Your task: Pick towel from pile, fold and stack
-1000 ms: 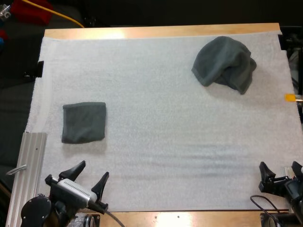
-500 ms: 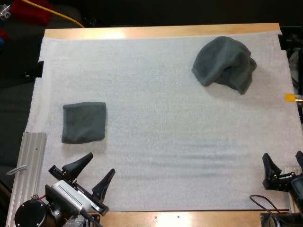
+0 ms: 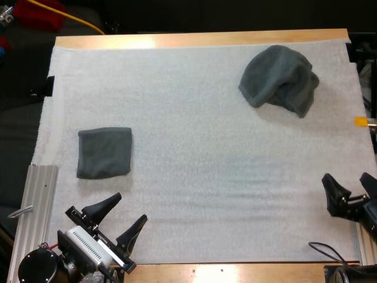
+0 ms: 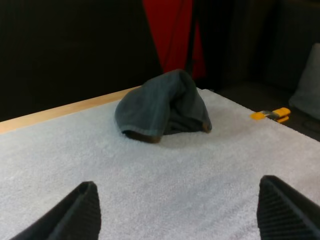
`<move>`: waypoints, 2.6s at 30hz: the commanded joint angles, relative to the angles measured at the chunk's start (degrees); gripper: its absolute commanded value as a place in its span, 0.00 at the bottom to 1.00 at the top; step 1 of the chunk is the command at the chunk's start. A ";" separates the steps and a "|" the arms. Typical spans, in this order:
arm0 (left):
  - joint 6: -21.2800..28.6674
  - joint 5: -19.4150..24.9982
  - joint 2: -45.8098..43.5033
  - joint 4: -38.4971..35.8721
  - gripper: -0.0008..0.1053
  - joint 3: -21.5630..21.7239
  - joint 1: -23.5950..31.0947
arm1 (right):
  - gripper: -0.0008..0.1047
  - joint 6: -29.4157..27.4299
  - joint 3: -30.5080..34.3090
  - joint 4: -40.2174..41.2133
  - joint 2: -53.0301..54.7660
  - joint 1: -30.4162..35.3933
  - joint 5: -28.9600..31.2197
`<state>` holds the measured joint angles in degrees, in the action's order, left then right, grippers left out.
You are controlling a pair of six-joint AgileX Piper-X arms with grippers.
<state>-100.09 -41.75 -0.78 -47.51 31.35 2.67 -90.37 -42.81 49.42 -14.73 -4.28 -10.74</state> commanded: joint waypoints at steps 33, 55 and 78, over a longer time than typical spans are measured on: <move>-1.40 -0.50 -7.91 0.68 0.61 -0.07 -0.12 | 0.81 21.96 -10.56 -16.66 -36.54 -8.32 -13.48; -1.63 -0.50 -7.91 0.68 0.61 -0.07 -0.12 | 0.81 32.69 -10.56 -29.20 -53.77 -15.55 -1.26; -2.93 -0.50 -7.91 -3.80 0.61 -0.07 -0.12 | 0.81 39.16 -10.56 -53.25 -73.28 -15.23 3.54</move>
<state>-102.42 -41.79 -0.78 -51.28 31.23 2.67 -51.47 -52.92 -3.09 -87.96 -19.61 -7.75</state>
